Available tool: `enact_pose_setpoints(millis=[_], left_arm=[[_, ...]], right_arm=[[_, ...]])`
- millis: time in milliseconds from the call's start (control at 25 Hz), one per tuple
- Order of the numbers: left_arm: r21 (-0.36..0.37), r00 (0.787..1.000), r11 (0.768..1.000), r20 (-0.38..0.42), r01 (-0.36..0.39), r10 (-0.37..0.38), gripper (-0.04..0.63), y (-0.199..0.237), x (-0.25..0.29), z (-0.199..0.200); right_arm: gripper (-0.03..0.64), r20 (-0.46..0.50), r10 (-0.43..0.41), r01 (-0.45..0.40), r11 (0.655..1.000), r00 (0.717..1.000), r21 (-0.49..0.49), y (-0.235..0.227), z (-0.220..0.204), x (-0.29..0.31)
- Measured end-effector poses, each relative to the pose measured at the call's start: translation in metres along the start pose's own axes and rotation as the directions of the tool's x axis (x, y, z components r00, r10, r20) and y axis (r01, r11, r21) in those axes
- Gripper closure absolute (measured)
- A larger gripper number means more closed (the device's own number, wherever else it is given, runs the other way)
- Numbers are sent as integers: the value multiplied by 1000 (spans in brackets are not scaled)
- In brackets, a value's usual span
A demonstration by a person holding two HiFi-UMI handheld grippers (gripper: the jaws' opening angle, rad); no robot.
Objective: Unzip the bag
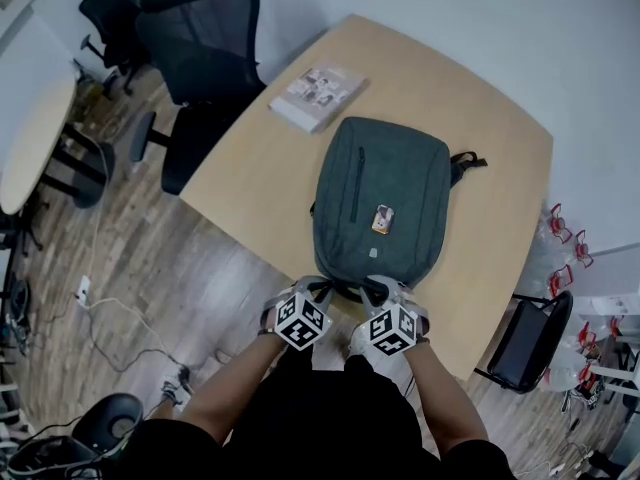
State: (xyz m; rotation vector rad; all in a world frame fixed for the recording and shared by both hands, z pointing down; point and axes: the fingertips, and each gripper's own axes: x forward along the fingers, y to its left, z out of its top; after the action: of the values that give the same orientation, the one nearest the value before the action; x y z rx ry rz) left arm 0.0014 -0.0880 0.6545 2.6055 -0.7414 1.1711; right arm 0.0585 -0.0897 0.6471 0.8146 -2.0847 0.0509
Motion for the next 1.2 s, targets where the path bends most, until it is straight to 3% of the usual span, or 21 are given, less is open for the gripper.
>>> enact_pose_setpoints(millis=[240, 360, 480, 720, 840, 920, 1040, 1200], left_arm=[[-70, 999, 997, -10, -36, 36, 569, 2, -2, -6], [-80, 999, 996, -9, -42, 41, 569, 5, -2, -8], [-86, 999, 995, -8, -52, 52, 569, 6, -2, -7], [-82, 998, 995, -10, -63, 62, 568, 6, -3, -9], [-72, 998, 995, -14, -66, 66, 568, 7, -3, -9], [-69, 998, 995, -18, -67, 66, 568, 8, -4, -8], [-65, 997, 996, -24, -68, 67, 569, 7, -5, -7], [-76, 997, 994, -26, -75, 74, 569, 5, -7, -5]], right_arm=[[546, 32, 11, -11, 1000, 999, 12, 10, 13, 7], [499, 92, 113, -107, 992, 989, -70, 21, 16, -2], [417, 105, 197, -171, 962, 975, -215, 23, 5, -18], [359, -37, 175, -176, 906, 984, -385, -23, -55, -31], [339, -145, 166, -217, 841, 975, -495, -38, -82, -28], [361, -183, 172, -244, 813, 968, -528, -40, -89, -26], [379, -195, 177, -252, 836, 965, -488, -40, -89, -24], [388, -169, 142, -198, 901, 975, -387, -42, -87, -22]])
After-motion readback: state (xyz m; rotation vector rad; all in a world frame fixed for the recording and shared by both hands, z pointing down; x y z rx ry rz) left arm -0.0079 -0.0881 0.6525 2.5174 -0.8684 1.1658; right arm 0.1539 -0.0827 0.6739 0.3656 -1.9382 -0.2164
